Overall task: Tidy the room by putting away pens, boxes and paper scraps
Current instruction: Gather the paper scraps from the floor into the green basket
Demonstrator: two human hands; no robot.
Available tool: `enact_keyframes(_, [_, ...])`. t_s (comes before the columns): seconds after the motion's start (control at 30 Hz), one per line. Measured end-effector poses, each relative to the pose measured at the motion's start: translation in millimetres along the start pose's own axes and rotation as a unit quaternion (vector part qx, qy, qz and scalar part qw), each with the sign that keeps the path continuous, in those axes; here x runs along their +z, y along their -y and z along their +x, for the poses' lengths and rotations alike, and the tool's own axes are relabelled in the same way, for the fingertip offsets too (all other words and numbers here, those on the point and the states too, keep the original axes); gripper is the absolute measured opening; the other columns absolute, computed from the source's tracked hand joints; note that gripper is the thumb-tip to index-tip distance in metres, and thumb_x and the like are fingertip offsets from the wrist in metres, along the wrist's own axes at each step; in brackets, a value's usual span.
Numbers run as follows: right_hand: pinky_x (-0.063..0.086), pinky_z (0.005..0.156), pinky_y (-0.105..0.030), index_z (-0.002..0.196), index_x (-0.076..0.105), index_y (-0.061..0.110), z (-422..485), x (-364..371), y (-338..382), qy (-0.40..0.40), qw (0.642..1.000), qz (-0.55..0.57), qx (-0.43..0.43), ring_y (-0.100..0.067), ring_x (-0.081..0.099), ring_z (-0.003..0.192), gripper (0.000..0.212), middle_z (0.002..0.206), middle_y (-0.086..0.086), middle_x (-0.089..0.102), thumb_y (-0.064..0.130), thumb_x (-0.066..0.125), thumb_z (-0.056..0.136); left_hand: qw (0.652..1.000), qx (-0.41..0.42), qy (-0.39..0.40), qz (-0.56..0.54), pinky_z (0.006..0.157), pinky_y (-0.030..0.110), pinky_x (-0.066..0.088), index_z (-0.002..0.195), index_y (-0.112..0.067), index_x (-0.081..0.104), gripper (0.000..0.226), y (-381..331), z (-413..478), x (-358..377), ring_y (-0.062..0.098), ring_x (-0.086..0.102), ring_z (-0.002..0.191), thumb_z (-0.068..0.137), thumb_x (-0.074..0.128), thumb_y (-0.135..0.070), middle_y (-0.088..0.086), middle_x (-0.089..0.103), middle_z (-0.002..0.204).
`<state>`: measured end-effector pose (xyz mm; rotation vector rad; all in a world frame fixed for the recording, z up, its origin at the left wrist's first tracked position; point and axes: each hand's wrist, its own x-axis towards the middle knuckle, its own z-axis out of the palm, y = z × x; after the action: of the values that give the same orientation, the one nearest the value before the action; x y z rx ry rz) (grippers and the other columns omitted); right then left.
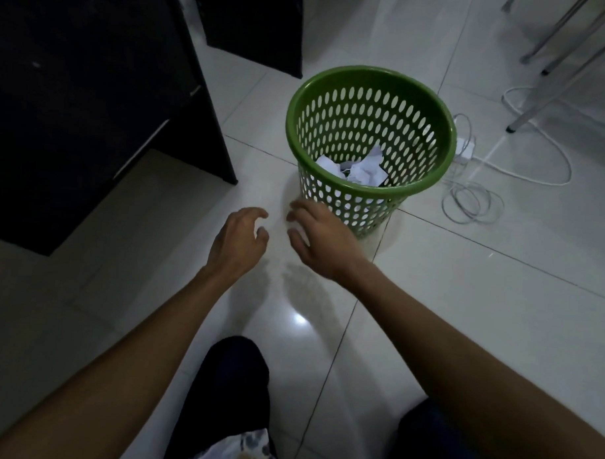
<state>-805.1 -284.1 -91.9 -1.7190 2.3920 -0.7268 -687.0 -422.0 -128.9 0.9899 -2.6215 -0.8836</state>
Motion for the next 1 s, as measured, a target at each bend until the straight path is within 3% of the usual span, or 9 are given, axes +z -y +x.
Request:
enact_keyframes(0.23, [0.046, 0.094, -0.036, 0.131, 0.048, 0.014, 0.7, 67.6, -24.2, 0.142, 0.982, 0.038, 0.118, -0.023, 0.046, 0.123, 0.041, 0.139, -0.004, 0.043, 0.026, 0.052, 0.093, 0.991, -0.123, 0.046, -0.014, 0.098, 0.031, 0.042, 0.127, -0.008, 0.056, 0.039, 70.6, 5.1, 26.9, 0.028, 0.052, 0.121, 0.088, 0.06, -0.009, 0.011, 0.054, 0.133])
enact_keyframes(0.37, [0.044, 0.097, -0.036, 0.138, 0.042, 0.014, 15.6, 97.7, -39.7, 0.189, 0.969, 0.046, 0.152, -0.024, 0.042, 0.127, 0.047, 0.145, -0.005, 0.038, 0.025, 0.051, 0.093, 0.982, -0.162, 0.093, -0.03, 0.097, 0.04, 0.05, 0.126, -0.021, 0.056, 0.044, 113.0, 24.6, 53.4, 0.021, 0.056, 0.118, 0.082, 0.057, -0.027, 0.001, 0.055, 0.132])
enact_keyframes(0.43, [0.043, 0.097, -0.036, 0.138, 0.042, 0.015, 23.7, 110.8, -46.7, 0.19, 0.967, 0.052, 0.164, -0.025, 0.043, 0.127, 0.047, 0.144, -0.005, 0.038, 0.025, 0.051, 0.092, 0.984, -0.136, 0.113, -0.025, 0.094, 0.035, 0.053, 0.12, -0.035, 0.06, 0.048, 145.3, 34.5, 78.2, 0.009, 0.059, 0.113, 0.075, 0.047, -0.029, -0.009, 0.06, 0.125])
enact_keyframes(0.5, [0.044, 0.096, -0.036, 0.138, 0.042, 0.015, 33.6, 125.5, -55.8, 0.194, 0.963, 0.057, 0.177, -0.025, 0.045, 0.125, 0.048, 0.144, -0.005, 0.038, 0.026, 0.052, 0.092, 0.986, -0.123, 0.112, -0.003, 0.093, 0.027, 0.051, 0.118, -0.035, 0.063, 0.049, 137.9, 44.9, 82.1, 0.005, 0.057, 0.109, 0.076, 0.049, -0.014, -0.012, 0.06, 0.12])
enact_keyframes(0.57, [0.045, 0.095, -0.037, 0.137, 0.043, 0.015, 41.7, 136.0, -63.1, 0.193, 0.963, 0.06, 0.178, -0.025, 0.047, 0.123, 0.048, 0.142, -0.006, 0.039, 0.026, 0.053, 0.091, 0.986, -0.135, 0.102, 0.01, 0.09, 0.027, 0.047, 0.118, -0.025, 0.062, 0.042, 134.7, 56.4, 87.6, 0.012, 0.051, 0.11, 0.08, 0.053, -0.009, -0.006, 0.053, 0.119])
enact_keyframes(0.67, [0.047, 0.094, -0.04, 0.134, 0.046, 0.012, 47.7, 148.3, -73.0, 0.186, 0.964, 0.075, 0.173, -0.027, 0.049, 0.12, 0.048, 0.137, -0.009, 0.042, 0.025, 0.057, 0.09, 0.982, -0.138, 0.125, 0.032, 0.09, 0.035, 0.046, 0.122, -0.02, 0.06, 0.04, 146.9, 67.7, 103.5, 0.026, 0.044, 0.119, 0.082, 0.051, -0.023, 0.005, 0.051, 0.127])
enact_keyframes(0.73, [0.048, 0.094, -0.041, 0.133, 0.047, 0.011, 49.9, 153.4, -79.4, 0.186, 0.963, 0.084, 0.174, -0.027, 0.05, 0.121, 0.048, 0.136, -0.01, 0.044, 0.026, 0.057, 0.089, 0.982, -0.145, 0.118, 0.042, 0.091, 0.038, 0.043, 0.12, -0.012, 0.06, 0.036, 150.6, 73.6, 110.0, 0.031, 0.042, 0.118, 0.085, 0.06, -0.016, 0.013, 0.049, 0.126])
enact_keyframes(0.9, [0.053, 0.081, -0.038, 0.125, 0.054, 0.006, 47.1, 159.5, -91.1, 0.172, 0.968, 0.067, 0.173, -0.031, 0.058, 0.11, 0.052, 0.127, -0.015, 0.052, 0.037, 0.045, 0.085, 0.982, -0.155, 0.094, 0.055, 0.075, 0.03, 0.037, 0.098, -0.011, 0.067, 0.019, 145.2, 70.9, 118.0, 0.035, 0.043, 0.098, 0.084, 0.061, -0.001, 0.016, 0.048, 0.105])
enact_keyframes(1.0, [0.054, 0.082, -0.04, 0.126, 0.054, 0.006, 41.9, 160.7, -89.6, 0.176, 0.966, 0.077, 0.172, -0.031, 0.058, 0.11, 0.052, 0.127, -0.015, 0.052, 0.038, 0.044, 0.085, 0.983, -0.156, 0.098, 0.019, 0.074, 0.038, 0.051, 0.09, -0.011, 0.063, 0.015, 150.7, 62.3, 125.7, 0.032, 0.051, 0.087, 0.082, 0.064, 0.002, 0.012, 0.048, 0.095])
